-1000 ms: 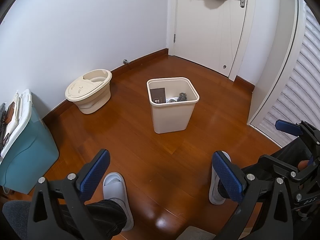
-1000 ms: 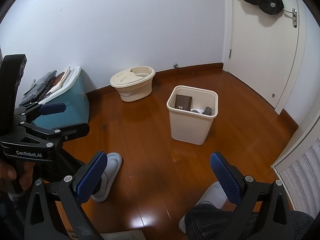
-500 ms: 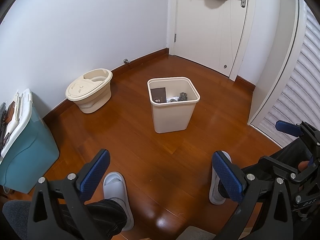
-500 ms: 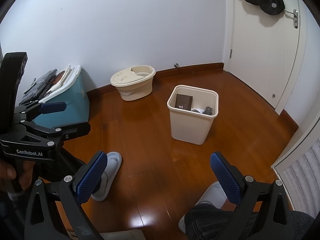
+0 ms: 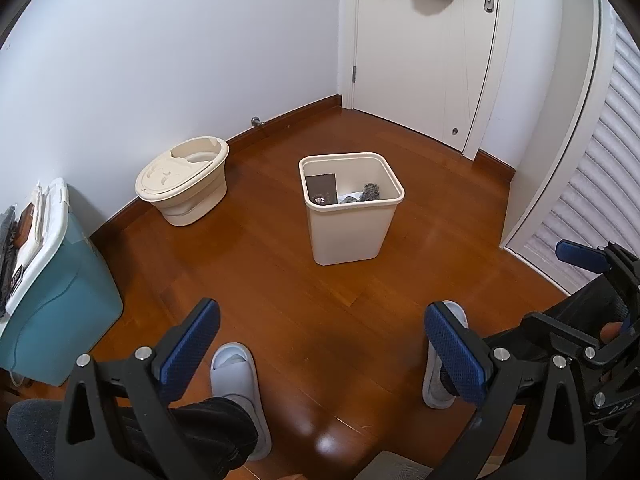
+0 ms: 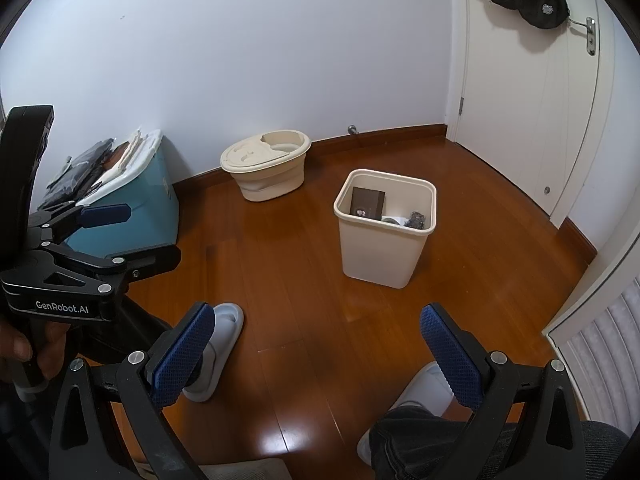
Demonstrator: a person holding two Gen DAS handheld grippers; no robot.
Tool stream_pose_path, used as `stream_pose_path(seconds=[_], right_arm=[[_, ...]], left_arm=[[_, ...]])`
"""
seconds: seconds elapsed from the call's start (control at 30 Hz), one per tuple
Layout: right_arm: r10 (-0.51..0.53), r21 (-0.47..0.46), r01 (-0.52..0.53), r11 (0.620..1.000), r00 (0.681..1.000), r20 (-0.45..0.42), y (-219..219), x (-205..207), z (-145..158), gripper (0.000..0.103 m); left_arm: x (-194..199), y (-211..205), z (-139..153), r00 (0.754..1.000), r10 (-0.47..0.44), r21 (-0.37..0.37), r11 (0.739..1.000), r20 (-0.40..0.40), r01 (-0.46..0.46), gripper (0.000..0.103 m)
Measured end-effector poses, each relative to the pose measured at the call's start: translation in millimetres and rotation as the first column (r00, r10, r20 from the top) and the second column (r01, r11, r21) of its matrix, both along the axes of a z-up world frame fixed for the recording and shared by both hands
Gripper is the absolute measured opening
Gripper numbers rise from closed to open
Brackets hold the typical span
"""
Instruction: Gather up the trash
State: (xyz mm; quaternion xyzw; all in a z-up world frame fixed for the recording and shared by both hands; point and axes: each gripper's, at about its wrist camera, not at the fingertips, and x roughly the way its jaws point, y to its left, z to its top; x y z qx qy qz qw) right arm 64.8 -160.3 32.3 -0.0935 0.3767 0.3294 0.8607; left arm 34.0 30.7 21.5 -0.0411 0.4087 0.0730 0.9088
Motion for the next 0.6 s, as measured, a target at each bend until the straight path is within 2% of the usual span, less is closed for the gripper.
stream_pose_path(seconds=[0.1,0.23,0.33,0.5,0.6], right_arm=[[0.001,-0.001,-0.001,1.0,1.0,0.001,0,0,0,0.103],[0.002,-0.002,-0.002,1.0,1.0,0.0,0,0,0,0.103],[0.004,-0.002,-0.004,1.0,1.0,0.001,-1,0,0,0.103],[0.006,-0.004,-0.006,1.0,1.0,0.001,-2,1,0,0.103],[0.009,-0.007,-0.009,1.0,1.0,0.003,-3,0,-1,0.103]], left_arm=[[1,1,1,1.0,0.024,0.006,1.0,-0.01,-0.024,0.103],[2,5,3,1.0,0.025,-0.041,0.999,-0.012,-0.026,0.103],[-2,8,9,0.999,0.015,-0.074,0.997,0.035,-0.012,0.103],[-7,6,14,0.996,0.008,-0.072,0.997,0.088,-0.001,0.103],[-5,3,13,0.997,0.011,-0.057,0.998,0.077,-0.006,0.103]])
